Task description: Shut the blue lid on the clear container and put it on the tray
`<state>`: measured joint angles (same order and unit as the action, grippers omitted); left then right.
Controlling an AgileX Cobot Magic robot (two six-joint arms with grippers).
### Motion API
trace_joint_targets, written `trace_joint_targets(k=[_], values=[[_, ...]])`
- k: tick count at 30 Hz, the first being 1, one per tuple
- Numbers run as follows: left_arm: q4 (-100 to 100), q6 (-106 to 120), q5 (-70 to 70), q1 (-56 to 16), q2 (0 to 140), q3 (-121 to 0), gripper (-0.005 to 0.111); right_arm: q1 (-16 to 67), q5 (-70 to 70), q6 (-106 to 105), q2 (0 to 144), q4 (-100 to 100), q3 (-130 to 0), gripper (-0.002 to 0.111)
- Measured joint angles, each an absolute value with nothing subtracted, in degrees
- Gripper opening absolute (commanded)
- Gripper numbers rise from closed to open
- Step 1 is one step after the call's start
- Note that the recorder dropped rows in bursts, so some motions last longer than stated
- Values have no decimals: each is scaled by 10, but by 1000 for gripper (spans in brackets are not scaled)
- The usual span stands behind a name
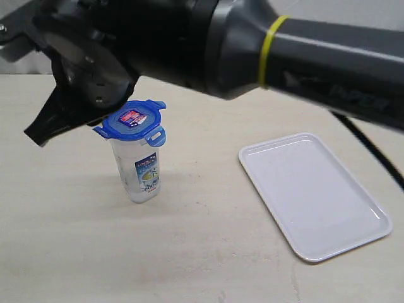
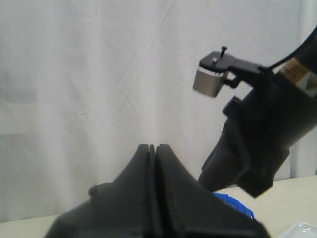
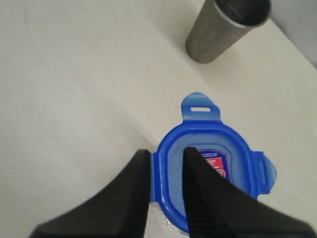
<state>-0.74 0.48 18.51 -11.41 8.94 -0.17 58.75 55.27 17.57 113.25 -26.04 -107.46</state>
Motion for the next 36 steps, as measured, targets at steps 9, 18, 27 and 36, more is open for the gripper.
trace_joint_targets(k=[9,18,27,36], values=[[-7,0,166,-114,89,-2,0,576,604,172,1070,-233,-1078,22],[-7,-11,140,-114,89,-2,0,486,558,99,1069,-60,-1008,4],[-7,-13,138,-114,89,-2,0,483,528,36,1120,35,-1005,4],[-7,-13,135,-114,89,-2,0,483,489,26,1132,48,-1002,4]])
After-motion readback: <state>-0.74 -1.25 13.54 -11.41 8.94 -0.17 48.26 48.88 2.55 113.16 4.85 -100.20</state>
